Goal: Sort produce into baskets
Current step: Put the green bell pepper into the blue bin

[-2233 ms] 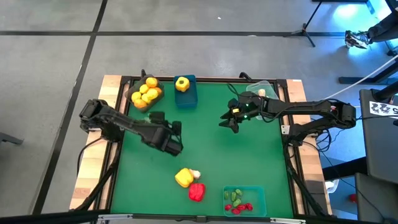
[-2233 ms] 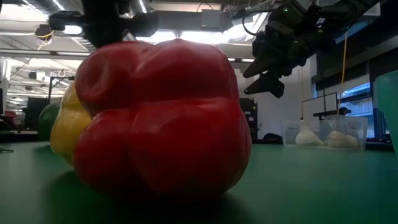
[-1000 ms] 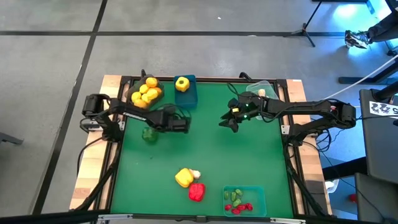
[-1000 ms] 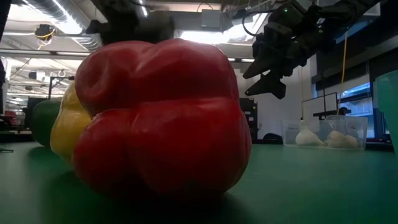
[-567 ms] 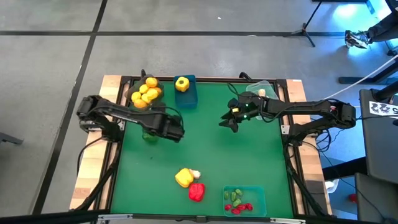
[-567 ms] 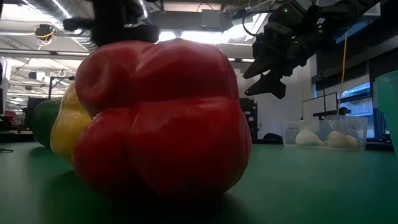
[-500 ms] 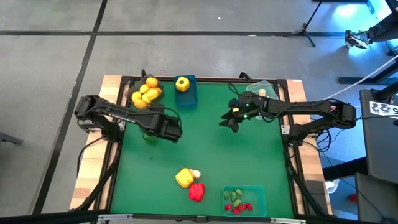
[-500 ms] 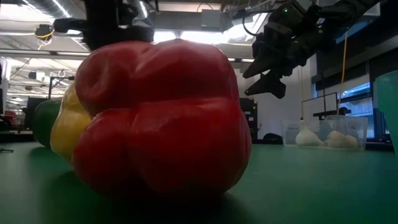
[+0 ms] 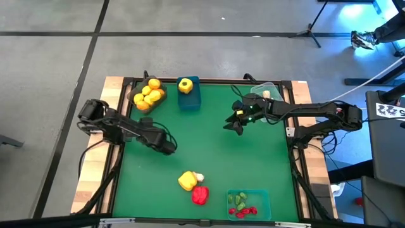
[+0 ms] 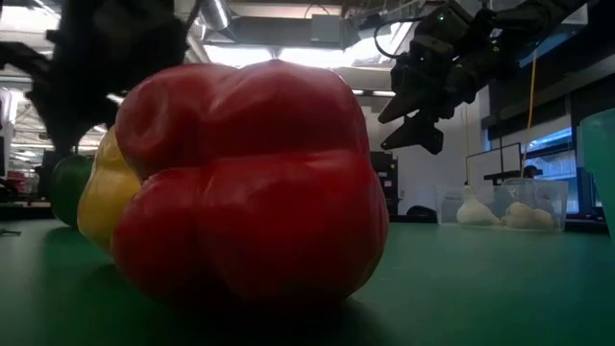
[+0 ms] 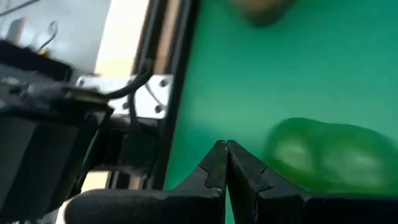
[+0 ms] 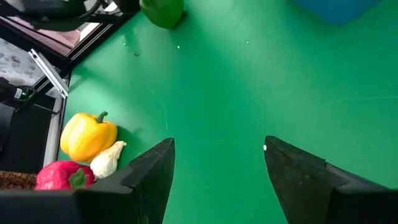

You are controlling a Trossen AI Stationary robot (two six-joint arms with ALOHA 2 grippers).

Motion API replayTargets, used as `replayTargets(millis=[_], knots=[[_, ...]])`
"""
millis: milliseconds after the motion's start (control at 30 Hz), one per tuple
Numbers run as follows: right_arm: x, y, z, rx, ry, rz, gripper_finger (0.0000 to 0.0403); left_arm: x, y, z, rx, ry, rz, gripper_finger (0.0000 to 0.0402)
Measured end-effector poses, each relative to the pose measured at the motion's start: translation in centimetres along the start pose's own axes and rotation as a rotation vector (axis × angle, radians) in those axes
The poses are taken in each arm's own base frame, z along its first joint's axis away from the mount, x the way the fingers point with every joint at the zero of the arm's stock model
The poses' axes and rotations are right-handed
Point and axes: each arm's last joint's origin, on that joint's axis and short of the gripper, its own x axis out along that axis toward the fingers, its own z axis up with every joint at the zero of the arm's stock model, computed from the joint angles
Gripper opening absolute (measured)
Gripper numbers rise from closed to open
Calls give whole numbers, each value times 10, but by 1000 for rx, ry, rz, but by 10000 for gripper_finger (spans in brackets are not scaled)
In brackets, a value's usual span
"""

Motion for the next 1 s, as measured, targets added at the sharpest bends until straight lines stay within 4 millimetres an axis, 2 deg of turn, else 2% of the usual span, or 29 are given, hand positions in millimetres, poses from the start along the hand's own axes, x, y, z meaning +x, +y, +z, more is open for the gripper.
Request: replayTargets(millis=[167, 233, 333, 467, 600, 700, 767, 867, 1000], knots=[[0, 0, -1, 3, 9, 6, 243, 20, 5, -12, -58, 84, 80, 0], [0, 0, -1, 3, 9, 5, 243, 23, -2, -18, -31, 102, -4, 0], [0, 0, -1, 3, 9, 6, 243, 20, -18, -24, 40, 69, -218, 0], [0, 0, -1, -4, 8, 6, 243, 13, -39, -24, -46, -27, -463, 0], [0, 0, -1, -18, 8, 6, 243, -3, -68, -21, -43, -60, -763, 0], [0, 0, 0, -19, 7, 7, 243, -27, -88, -18, 18, -130, -1032, 0], [0, 0, 0, -19, 6, 7, 243, -45, -93, -11, 8, -224, -1149, 0], [0, 0, 0, -20, 5, 7, 243, -71, -85, 6, -73, -386, -1144, 0], [0, 0, 0, -3, 4, 8, 243, -87, -64, 31, -131, -675, -930, 0]])
